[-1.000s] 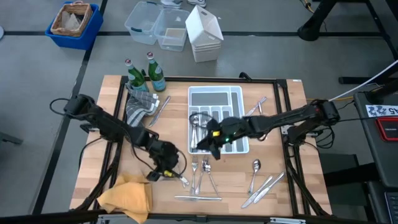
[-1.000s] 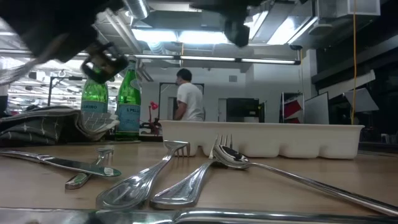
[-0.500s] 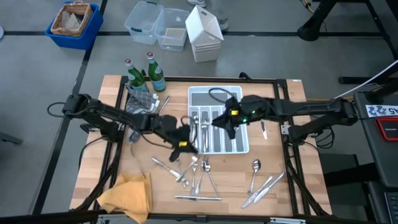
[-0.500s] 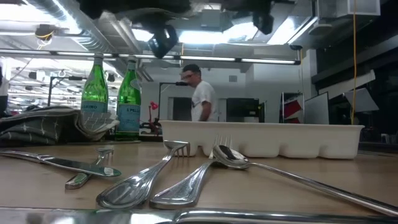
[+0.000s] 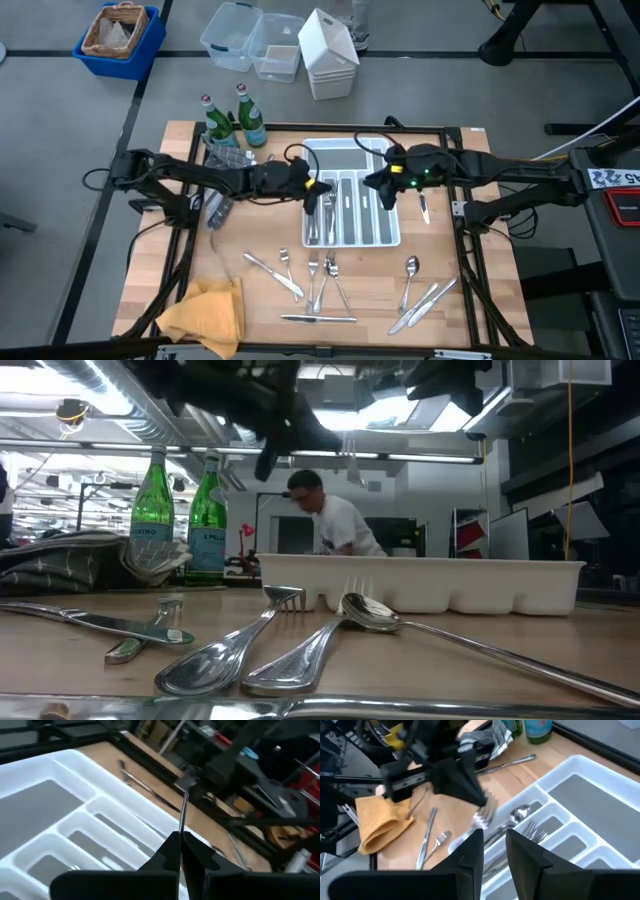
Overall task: Sort silverware
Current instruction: Put the silver fork into the silverware tray
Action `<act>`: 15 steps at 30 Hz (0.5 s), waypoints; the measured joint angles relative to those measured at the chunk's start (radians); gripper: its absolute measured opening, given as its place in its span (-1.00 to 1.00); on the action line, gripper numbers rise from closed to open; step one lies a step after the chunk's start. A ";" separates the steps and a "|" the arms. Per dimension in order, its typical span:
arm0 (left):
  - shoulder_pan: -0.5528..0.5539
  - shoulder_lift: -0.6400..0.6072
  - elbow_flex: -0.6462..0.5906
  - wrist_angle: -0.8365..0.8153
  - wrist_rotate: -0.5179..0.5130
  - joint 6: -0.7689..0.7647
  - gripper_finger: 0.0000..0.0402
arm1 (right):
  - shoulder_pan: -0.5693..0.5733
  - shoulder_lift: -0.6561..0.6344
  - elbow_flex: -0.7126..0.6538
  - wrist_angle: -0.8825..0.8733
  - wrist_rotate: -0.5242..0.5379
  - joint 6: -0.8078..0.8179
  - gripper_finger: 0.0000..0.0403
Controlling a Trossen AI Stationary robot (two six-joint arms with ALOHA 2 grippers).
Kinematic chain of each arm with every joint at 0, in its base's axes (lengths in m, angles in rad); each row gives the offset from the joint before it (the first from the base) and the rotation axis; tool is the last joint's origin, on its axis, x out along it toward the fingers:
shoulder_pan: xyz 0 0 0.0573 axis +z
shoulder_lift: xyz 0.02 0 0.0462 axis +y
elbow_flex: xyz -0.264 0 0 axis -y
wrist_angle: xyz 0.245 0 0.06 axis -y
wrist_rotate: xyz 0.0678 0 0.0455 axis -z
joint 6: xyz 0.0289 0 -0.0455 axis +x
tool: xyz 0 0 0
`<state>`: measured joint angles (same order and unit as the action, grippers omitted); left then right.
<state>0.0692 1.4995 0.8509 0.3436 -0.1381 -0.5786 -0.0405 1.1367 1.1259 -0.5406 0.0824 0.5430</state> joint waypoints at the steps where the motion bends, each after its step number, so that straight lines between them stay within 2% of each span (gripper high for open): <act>1: 0.008 0.019 0.000 0.002 -0.001 -0.007 -1.00 | 0.000 0.000 0.000 -0.009 -0.004 0.000 -0.58; 15: 0.104 0.254 0.000 0.011 -0.002 -0.128 -1.00 | 0.001 0.001 0.000 -0.055 -0.030 0.002 -0.58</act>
<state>0.1735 1.7534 0.8505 0.3548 -0.1402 -0.7063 -0.0399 1.1378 1.1259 -0.5957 0.0521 0.5453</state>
